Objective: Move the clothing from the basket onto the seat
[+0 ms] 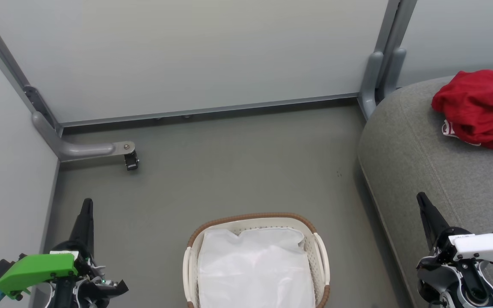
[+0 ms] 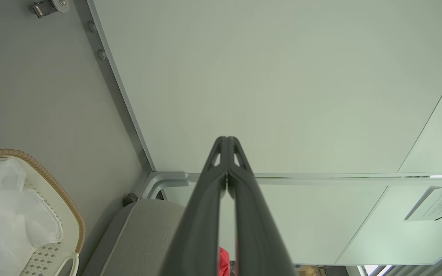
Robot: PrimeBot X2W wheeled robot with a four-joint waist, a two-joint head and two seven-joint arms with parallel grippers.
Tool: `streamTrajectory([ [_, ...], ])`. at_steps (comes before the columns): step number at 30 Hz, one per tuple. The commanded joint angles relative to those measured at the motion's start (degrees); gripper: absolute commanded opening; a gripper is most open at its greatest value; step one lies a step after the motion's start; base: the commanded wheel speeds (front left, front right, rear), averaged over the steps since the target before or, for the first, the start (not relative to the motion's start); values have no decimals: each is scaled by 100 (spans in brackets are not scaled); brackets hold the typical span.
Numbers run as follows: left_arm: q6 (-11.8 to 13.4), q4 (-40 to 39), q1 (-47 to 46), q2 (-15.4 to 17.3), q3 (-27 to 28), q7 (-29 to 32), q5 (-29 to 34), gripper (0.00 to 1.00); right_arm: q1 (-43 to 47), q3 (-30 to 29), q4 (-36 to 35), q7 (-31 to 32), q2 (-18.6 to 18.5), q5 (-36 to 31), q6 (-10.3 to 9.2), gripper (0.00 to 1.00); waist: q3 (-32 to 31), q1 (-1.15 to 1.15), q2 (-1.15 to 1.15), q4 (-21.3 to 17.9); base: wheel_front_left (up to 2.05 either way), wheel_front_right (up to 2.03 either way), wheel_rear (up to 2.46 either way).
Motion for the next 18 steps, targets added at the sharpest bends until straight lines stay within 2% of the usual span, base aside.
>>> streamTrajectory([
  [1,-23,-8,-63,21,19,18,14,0,-39,-8,-23,9,-36,22,-2,0,0,0,0,0,0,0,0],
  [18,-23,-8,-63,17,22,22,19,0,-39,-7,-23,8,-36,22,-2,0,0,0,0,0,0,0,0],
])
